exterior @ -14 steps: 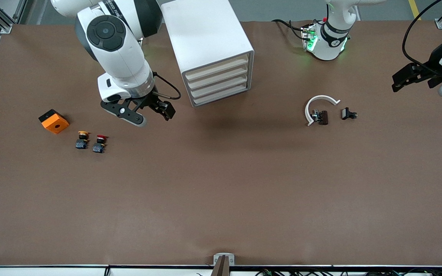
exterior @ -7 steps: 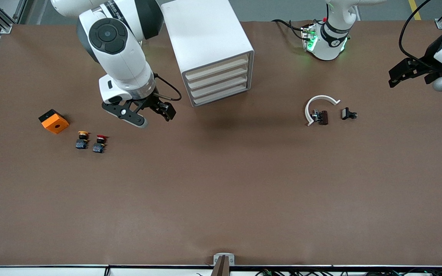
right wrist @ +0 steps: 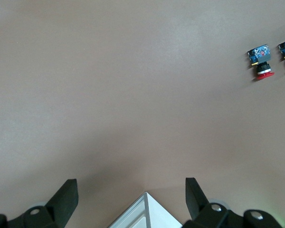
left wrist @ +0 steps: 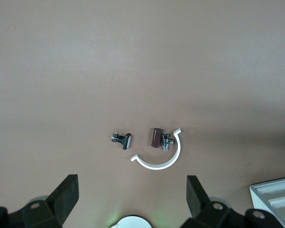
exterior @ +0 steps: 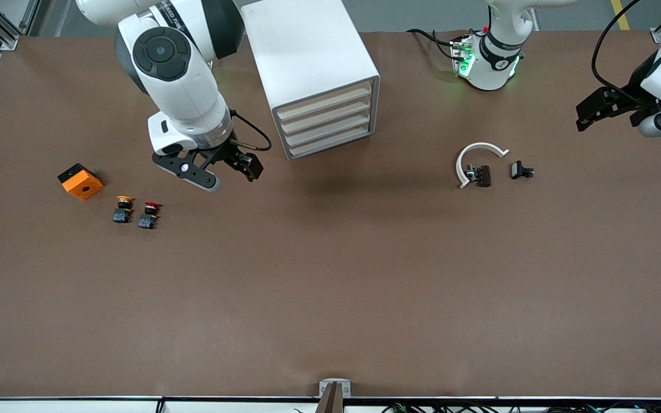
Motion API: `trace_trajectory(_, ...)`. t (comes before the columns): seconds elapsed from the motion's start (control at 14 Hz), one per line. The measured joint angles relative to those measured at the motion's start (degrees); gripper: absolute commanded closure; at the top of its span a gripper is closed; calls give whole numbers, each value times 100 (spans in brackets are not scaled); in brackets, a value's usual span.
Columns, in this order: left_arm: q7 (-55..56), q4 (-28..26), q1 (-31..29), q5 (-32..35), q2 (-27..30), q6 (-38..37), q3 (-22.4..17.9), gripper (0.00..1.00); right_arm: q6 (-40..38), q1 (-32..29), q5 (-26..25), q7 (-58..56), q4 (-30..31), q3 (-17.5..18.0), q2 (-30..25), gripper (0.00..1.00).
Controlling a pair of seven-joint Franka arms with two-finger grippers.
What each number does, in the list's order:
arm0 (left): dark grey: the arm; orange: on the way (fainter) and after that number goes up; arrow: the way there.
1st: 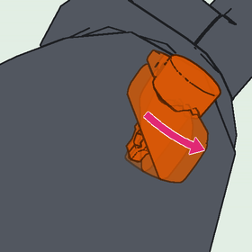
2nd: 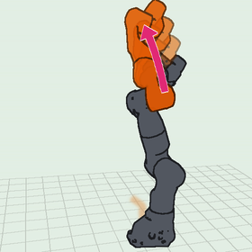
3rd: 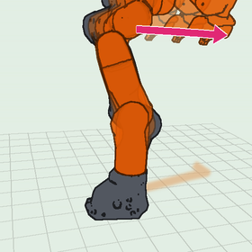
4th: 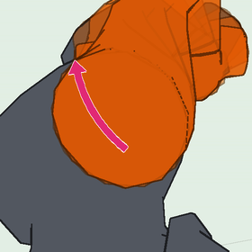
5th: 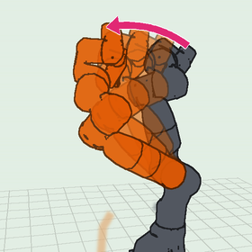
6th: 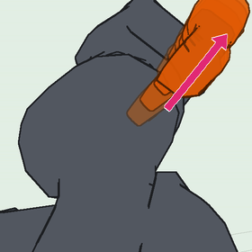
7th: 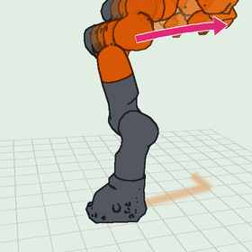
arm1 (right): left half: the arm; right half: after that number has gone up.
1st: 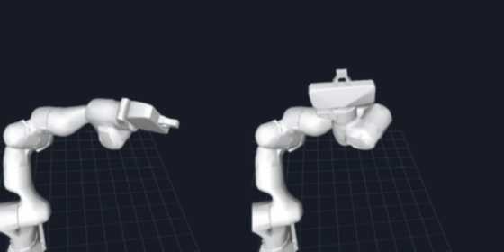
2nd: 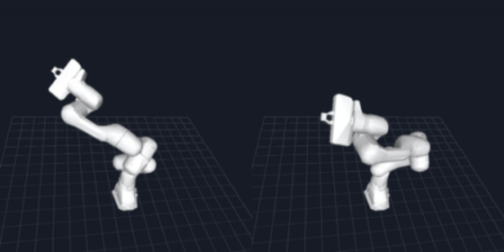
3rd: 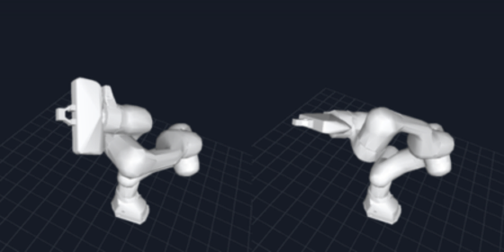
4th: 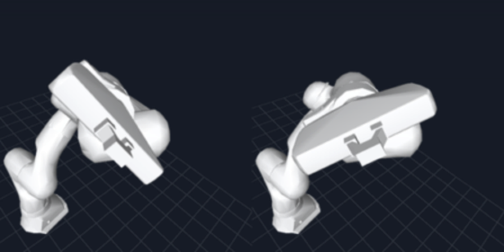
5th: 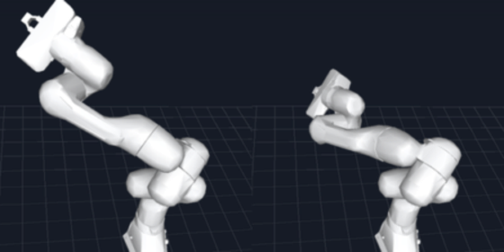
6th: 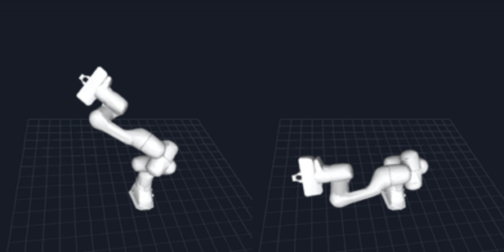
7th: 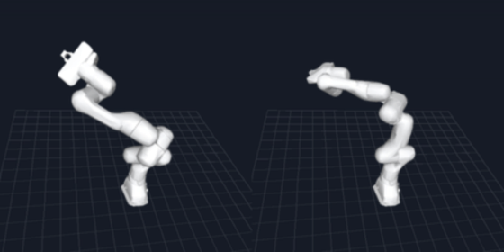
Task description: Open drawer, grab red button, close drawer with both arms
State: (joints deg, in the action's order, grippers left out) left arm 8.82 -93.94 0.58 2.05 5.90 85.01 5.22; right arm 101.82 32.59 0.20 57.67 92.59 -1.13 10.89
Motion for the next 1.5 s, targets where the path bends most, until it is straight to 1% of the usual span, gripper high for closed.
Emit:
trace_trajectory(0.64,0,-63,1,0,-3,57,8,0,0,2,4,16,0,5,2,0)
trace_trajectory(0.93,0,-72,2,0,-23,91,76,0,-1,-77,4,-44,0,-31,23,0)
trace_trajectory(1.0,0,-73,2,-1,-23,92,81,0,-3,-218,3,-338,0,-41,39,0)
trace_trajectory(1.14,0,-74,-2,0,-24,92,78,0,-56,-635,3,-1492,-4,-68,49,0)
trace_trajectory(1.36,0,-75,-11,-1,-24,92,73,0,-424,-1320,6,-3112,-79,-107,-4,0)
trace_trajectory(1.5,0,-75,-14,-1,-24,92,70,0,-667,-1704,6,-3919,-146,-115,-152,0)
